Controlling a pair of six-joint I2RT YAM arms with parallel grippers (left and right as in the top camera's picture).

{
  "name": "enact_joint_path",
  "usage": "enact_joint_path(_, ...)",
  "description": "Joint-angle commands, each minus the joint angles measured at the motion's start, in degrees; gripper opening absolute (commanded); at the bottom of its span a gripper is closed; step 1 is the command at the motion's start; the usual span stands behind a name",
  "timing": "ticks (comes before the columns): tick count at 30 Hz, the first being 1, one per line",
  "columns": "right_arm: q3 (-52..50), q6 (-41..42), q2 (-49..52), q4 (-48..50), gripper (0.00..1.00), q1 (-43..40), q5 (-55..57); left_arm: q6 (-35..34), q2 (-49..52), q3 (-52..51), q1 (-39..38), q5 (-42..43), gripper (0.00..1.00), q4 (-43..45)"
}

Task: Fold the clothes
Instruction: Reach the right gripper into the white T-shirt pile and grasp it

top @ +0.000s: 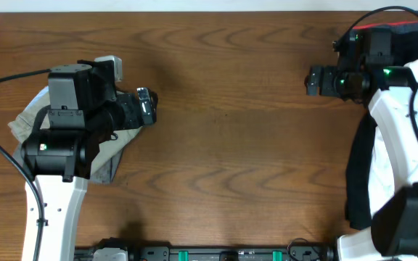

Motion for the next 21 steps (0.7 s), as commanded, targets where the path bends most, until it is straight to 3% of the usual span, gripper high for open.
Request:
enact_joint_path(1,2.84,2.97,2.71,1.29,0.95,-4.72,6.03,-0.04,-0.11,1.05,-0.20,1.79,0.98,-0.57)
enact_joint_path(6,7.65,9.46,8.39,2.45,0.86,-13.94,12.46,-0.07,-0.11,1.05,-0.20,1.81,0.98,-1.36)
enact_joint_path(11,8.90,10.21,13.99,7.82,0.85,-21.35,12.22,-0.07,-0.07,1.05,-0.20,1.81,0.98,-2.16)
enact_joint_path(21,8.90,9.51,22.10,12.15,0.83,-23.93,11.34,-0.09,0.09,1.05,-0.20,1.81,0.98,-2.16)
